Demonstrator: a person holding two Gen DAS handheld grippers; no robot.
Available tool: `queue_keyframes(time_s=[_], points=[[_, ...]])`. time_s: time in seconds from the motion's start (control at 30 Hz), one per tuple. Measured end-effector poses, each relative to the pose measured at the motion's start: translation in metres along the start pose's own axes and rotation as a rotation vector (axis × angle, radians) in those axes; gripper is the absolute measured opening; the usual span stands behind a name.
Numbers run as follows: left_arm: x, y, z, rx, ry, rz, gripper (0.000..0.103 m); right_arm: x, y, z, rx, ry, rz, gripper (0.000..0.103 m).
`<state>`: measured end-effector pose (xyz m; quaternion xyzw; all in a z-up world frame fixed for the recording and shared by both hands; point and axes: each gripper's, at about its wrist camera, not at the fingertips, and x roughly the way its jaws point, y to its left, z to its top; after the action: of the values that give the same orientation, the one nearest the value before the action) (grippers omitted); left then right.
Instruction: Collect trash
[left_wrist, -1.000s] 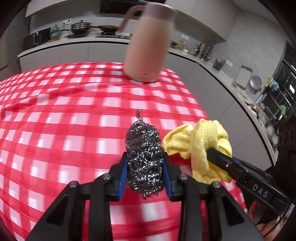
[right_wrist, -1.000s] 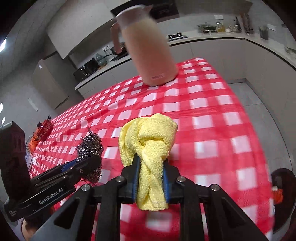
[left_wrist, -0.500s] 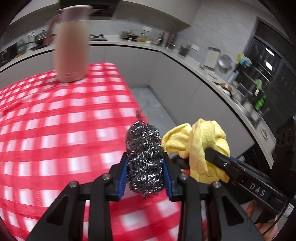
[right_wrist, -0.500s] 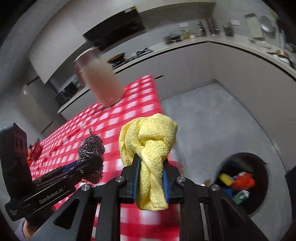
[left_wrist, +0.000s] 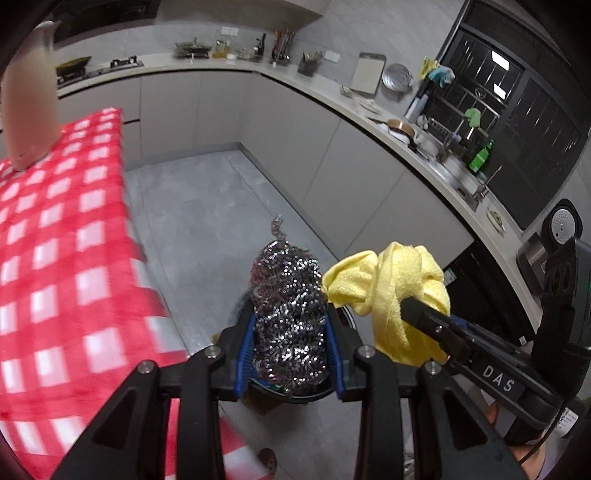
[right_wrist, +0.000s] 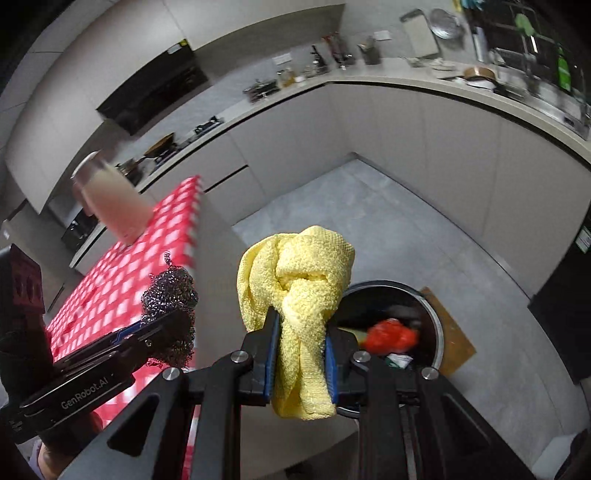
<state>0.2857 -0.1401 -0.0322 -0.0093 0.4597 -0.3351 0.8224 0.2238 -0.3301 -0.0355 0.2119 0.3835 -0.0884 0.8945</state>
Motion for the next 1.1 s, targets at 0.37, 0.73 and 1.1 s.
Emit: queue_keyframes(time_s=[0.37,0.73,1.1], points=[[0.052,-0.023,-0.011,-0.056,0.093,0.053,0.036,0.038,-0.067,-0.006,0.029,0.089,-0.030,0.023],[0.095,-0.030,-0.034,-0.115,0.168,0.161,0.047,0.095,-0.085,0.005,-0.019,0.155,0.012,0.026],[0.091,-0.041,-0.030,-0.146,0.105,0.221,0.074,0.086,-0.110,0.016,-0.033,0.084,0.011,0.046]])
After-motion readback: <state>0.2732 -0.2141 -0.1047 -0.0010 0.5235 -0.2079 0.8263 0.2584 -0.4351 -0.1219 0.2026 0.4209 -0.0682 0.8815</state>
